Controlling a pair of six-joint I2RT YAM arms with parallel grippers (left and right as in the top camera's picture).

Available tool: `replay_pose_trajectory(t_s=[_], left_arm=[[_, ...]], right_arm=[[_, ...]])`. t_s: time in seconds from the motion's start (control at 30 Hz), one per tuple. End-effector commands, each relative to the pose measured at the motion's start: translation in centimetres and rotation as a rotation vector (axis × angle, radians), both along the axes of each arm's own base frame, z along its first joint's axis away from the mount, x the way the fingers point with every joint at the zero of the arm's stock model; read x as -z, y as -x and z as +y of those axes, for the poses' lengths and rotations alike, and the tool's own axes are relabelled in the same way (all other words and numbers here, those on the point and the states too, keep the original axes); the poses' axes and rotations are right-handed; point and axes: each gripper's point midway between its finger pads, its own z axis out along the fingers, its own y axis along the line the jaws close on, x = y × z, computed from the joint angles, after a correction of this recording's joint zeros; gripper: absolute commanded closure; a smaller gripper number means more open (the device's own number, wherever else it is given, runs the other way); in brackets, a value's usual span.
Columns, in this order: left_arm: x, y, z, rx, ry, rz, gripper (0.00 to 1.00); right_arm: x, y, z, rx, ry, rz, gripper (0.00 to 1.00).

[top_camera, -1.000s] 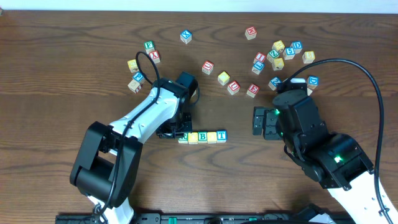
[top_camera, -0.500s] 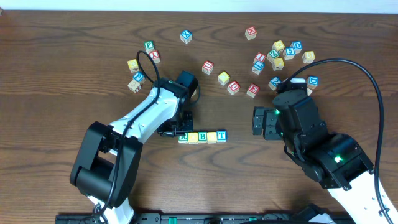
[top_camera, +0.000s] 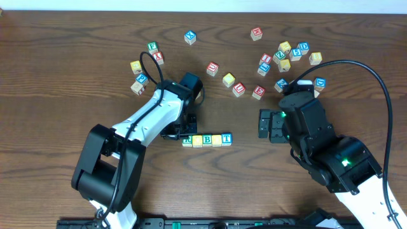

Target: Spell out ROBOT

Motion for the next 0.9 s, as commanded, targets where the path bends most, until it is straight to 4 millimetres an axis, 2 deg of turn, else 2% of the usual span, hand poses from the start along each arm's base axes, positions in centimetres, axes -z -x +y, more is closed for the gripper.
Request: replay_pose_trajectory(t_s=[0.0, 0.33, 0.7, 0.87], left_arm=[[-0.2, 0.4, 0.7, 0.003, -0.019, 0.003, 0.92], [-0.2, 0.2, 0.7, 0.026, -0.021, -0.005, 0.93], [-0.3, 0.0, 2.3, 0.027, -0.108, -0.022, 0.93], [-0.1, 0.2, 2.4, 0.028, -0.111, -0.017, 0.93]], right_arm=[[0.1, 0.0, -0.2, 0.001, 0.008, 0.000, 0.01], [0.1, 0.0, -0.2, 0.001, 0.008, 0.000, 0.01], [0.1, 0.0, -0.2, 0.001, 0.008, 0.000, 0.01], [0.1, 0.0, -0.2, 0.001, 0.008, 0.000, 0.01]])
